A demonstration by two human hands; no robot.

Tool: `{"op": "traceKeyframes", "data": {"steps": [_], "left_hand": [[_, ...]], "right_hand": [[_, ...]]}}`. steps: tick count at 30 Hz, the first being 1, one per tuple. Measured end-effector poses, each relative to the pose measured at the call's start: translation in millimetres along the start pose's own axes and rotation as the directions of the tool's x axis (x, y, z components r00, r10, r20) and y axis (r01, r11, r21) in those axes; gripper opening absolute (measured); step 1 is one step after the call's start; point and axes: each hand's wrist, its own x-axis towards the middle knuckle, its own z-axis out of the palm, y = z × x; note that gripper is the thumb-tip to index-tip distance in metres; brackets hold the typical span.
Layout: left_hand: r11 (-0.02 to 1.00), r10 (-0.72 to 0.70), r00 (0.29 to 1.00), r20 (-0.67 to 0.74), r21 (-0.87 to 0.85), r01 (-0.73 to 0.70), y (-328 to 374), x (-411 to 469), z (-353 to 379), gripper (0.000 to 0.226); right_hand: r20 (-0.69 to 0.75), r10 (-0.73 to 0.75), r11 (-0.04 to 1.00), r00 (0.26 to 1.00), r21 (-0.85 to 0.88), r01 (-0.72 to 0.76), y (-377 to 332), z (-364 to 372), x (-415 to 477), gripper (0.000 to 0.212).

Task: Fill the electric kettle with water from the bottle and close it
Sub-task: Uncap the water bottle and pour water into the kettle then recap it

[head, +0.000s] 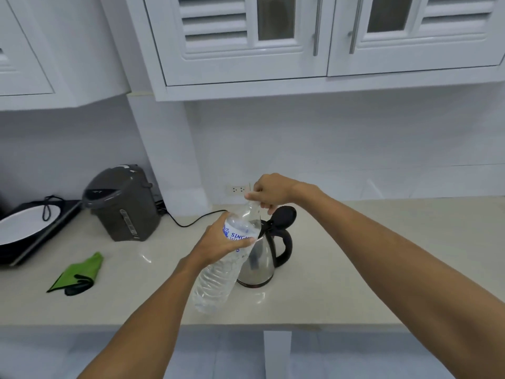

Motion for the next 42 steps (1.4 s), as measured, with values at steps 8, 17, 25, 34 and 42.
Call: {"op": "traceKeyframes", "data": {"steps": [8, 17, 25, 34, 42], "left_hand": [[0.983, -0.125, 0.986, 0.111, 0.145, 0.108, -26.5, 2.0, -23.2, 0.082], [0.908, -0.238, 0.951, 0.198, 0.392, 0.146, -32.9, 15.3, -40.5, 0.071], [0.839, -0.314, 0.917, 0.247, 0.524, 0.146, -33.8, 38.3, -41.5, 0.112], [0.816, -0.337, 0.902, 0.268, 0.561, 0.138, -34.3, 53.5, -28.8, 0.078], [0.774, -0.411, 0.863, 0.293, 0.612, 0.161, -41.2, 59.2, -38.3, 0.076]], "right_hand": [[-0.118, -0.211, 0.97, 0.97, 0.096, 0.223, 26.2, 4.5, 2.9, 0.029], [-0.251, -0.091, 0.976, 0.964, 0.167, 0.136, 77.5, 7.9, -24.7, 0.029], [-0.245, -0.012, 0.982, 0.97, 0.179, 0.057, 108.9, 14.1, -54.1, 0.028], [-0.258, 0.001, 0.99, 0.966, 0.137, 0.035, 121.9, 13.6, -61.3, 0.027], [-0.241, 0.012, 0.992, 0.97, 0.127, 0.02, 130.5, 14.4, -57.8, 0.027]]}}
